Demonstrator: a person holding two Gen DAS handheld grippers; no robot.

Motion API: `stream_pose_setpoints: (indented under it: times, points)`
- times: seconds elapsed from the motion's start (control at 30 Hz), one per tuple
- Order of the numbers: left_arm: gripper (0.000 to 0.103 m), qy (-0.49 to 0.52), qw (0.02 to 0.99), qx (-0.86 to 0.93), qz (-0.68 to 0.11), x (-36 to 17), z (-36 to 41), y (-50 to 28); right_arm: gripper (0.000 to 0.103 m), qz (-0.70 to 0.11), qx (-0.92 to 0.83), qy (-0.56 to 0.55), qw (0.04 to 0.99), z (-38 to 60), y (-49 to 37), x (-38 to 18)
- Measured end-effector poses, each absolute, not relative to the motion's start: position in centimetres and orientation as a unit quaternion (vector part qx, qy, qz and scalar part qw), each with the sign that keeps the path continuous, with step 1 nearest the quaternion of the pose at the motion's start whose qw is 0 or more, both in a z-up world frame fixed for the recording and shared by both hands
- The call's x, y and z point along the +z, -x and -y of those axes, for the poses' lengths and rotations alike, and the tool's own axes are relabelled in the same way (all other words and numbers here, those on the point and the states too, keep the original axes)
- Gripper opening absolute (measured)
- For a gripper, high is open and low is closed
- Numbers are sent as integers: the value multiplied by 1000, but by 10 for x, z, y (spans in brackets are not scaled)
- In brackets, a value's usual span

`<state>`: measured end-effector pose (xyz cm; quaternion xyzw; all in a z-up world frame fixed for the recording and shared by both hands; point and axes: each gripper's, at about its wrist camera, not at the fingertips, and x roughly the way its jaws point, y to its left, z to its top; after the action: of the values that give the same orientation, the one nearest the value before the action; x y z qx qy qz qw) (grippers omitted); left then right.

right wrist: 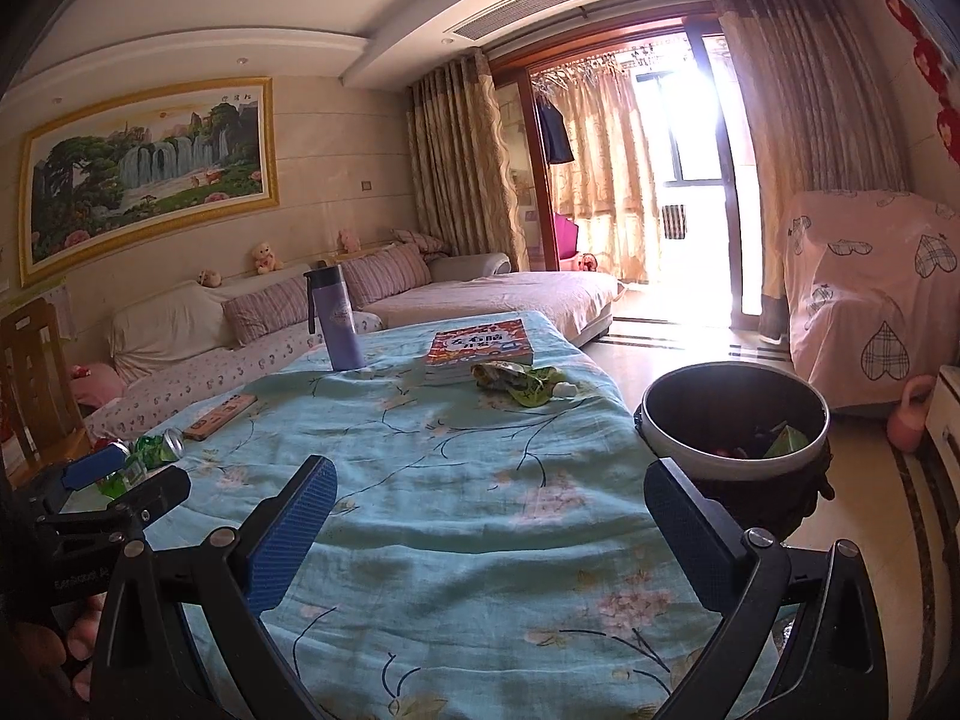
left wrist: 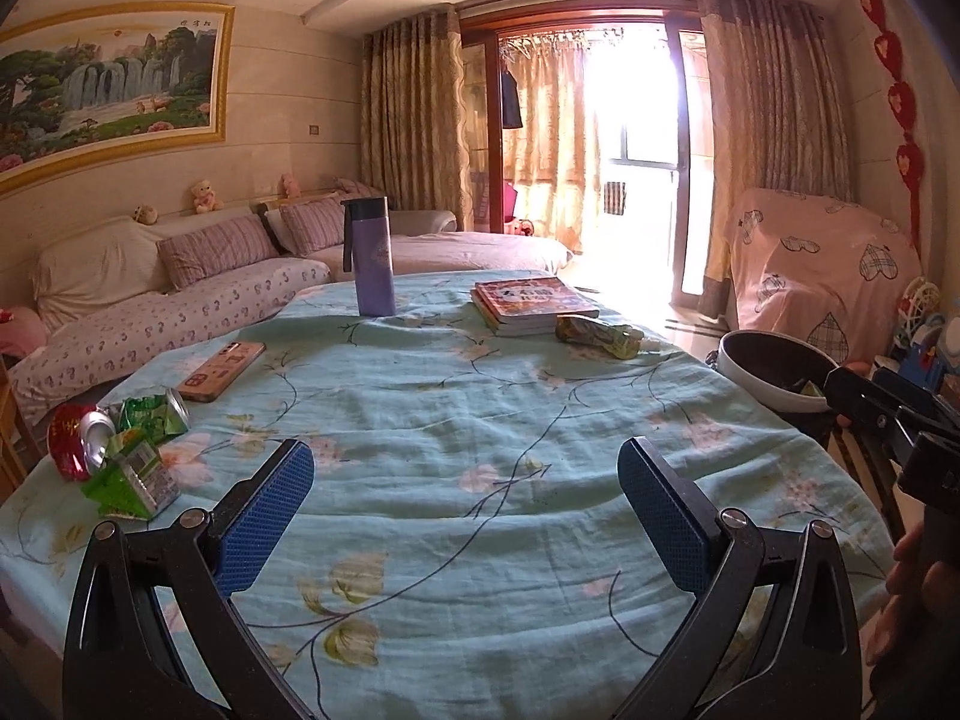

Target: Collect trash

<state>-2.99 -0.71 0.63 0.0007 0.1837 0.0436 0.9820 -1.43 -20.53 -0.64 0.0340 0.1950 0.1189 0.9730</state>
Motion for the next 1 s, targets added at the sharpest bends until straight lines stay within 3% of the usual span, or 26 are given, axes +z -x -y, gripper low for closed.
stream_pose_setpoints:
  times: [1.0]
  points:
    - [103,-4,984,56,-171,16,5,43,103,-167,132,-21,977,198,32,7]
